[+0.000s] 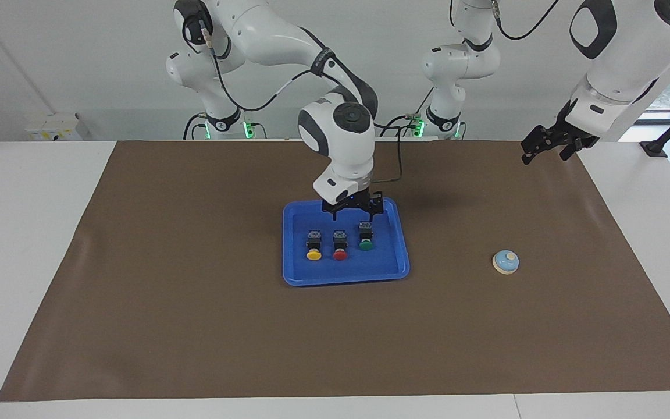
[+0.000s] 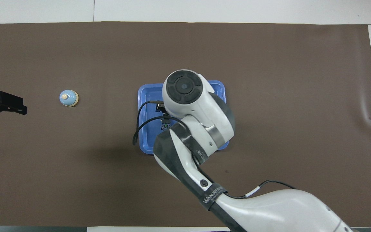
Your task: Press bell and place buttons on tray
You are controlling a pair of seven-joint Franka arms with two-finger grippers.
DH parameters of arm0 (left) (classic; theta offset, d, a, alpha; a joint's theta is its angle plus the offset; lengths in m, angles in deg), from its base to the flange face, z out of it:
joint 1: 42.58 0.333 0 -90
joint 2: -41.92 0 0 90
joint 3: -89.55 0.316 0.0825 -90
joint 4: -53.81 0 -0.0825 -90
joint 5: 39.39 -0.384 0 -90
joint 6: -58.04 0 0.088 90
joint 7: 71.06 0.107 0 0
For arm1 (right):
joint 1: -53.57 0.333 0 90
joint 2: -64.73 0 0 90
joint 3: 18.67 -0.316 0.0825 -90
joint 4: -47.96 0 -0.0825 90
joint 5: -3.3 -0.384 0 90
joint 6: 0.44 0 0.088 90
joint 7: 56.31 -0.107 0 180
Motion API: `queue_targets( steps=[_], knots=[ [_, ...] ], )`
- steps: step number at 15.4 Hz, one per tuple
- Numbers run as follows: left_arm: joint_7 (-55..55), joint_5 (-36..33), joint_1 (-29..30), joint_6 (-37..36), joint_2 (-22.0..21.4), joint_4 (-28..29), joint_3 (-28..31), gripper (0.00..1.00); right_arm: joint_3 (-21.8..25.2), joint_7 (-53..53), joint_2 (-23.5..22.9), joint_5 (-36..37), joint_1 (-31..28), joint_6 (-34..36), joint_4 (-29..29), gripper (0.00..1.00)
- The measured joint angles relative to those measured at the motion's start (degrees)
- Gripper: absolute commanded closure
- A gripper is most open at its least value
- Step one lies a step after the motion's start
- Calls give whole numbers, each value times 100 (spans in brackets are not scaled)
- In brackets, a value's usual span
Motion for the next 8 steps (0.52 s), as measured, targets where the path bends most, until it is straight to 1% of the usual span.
queue_targets(
  steps=[2, 4, 8],
  knots=[
    [0, 0, 0, 0, 0, 0, 0, 0, 5, 276, 380, 0, -477, 487, 17, 0],
    [0, 0, 0, 0, 0, 0, 0, 0, 9, 774, 738, -2, -942, 942, 17, 0],
    [0, 0, 0, 0, 0, 0, 0, 0, 21, 2029, 1156, -3, -1807, 1585, 12, 0]
  ],
)
